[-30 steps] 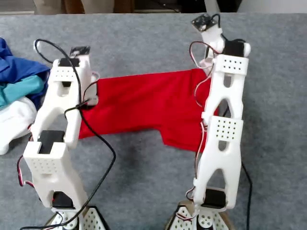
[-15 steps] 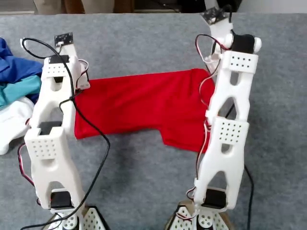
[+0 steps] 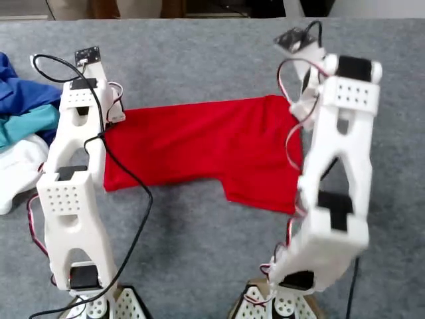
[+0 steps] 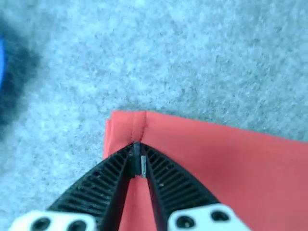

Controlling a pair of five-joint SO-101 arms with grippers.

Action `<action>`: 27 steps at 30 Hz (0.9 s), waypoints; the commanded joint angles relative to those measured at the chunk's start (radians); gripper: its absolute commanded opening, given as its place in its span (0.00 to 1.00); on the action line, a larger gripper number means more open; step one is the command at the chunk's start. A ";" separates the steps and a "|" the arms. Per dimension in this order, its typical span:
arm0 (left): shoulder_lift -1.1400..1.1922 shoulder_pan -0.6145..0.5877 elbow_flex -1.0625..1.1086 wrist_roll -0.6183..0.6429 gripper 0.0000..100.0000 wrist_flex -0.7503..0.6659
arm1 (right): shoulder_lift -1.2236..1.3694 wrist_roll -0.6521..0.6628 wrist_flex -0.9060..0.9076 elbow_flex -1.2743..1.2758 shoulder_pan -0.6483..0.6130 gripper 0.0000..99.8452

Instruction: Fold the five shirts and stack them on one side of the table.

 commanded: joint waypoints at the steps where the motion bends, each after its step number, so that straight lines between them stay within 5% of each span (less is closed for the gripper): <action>1: -0.005 -0.032 -0.046 0.038 0.02 -0.026 | -0.272 0.097 -0.153 0.410 0.008 0.01; 6: -0.004 -0.048 -0.066 0.063 0.02 -0.020 | -0.415 0.198 -0.316 0.754 0.002 0.01; 13: -0.004 -0.075 -0.069 0.074 0.02 -0.026 | -0.538 0.301 -0.351 0.932 -0.088 0.01; 21: 0.004 -0.106 -0.095 0.072 0.02 -0.028 | -0.863 0.388 -0.316 1.199 -0.229 0.12; 27: 0.004 -0.106 -0.094 0.069 0.02 -0.026 | -0.980 0.448 -0.497 1.420 -0.262 0.12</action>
